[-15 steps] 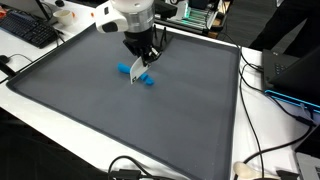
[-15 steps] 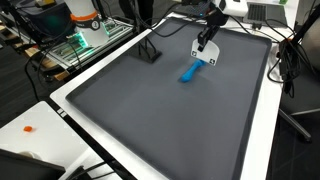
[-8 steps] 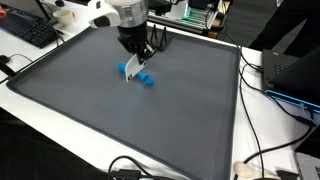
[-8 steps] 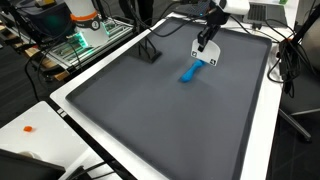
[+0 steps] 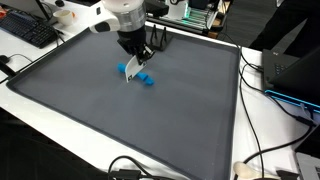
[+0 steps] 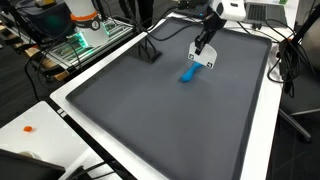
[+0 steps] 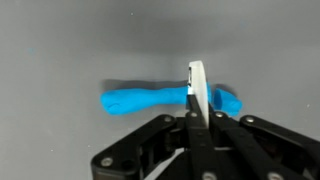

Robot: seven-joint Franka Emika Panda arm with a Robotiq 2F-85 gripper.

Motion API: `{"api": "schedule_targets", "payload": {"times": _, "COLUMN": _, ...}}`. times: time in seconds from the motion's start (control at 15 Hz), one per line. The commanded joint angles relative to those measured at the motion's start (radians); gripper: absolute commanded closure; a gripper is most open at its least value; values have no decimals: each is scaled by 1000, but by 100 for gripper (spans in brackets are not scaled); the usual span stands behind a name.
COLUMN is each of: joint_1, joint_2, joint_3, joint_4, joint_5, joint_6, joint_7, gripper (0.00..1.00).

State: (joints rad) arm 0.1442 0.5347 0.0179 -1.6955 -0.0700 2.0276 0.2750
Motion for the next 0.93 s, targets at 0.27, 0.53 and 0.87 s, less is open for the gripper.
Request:
{"api": "schedule_targets", "payload": {"times": 0.27, "joint_1": -6, "joint_2": 26, "joint_3": 0, "joint_4": -16, "joint_5": 5, "joint_6": 20, "joint_7": -27, "gripper": 99}}
{"api": "schedule_targets", "payload": {"times": 0.53, "joint_1": -6, "joint_2": 42, "joint_3": 2, "joint_4": -12, "joint_5": 6, "joint_6": 26, "joint_7": -35, "gripper": 99}}
{"api": "schedule_targets", "payload": {"times": 0.87, "joint_1": -7, "joint_2": 64, "joint_3": 0, "joint_4": -11, "joint_5": 5, "joint_6": 33, "joint_7": -45, "gripper": 99}}
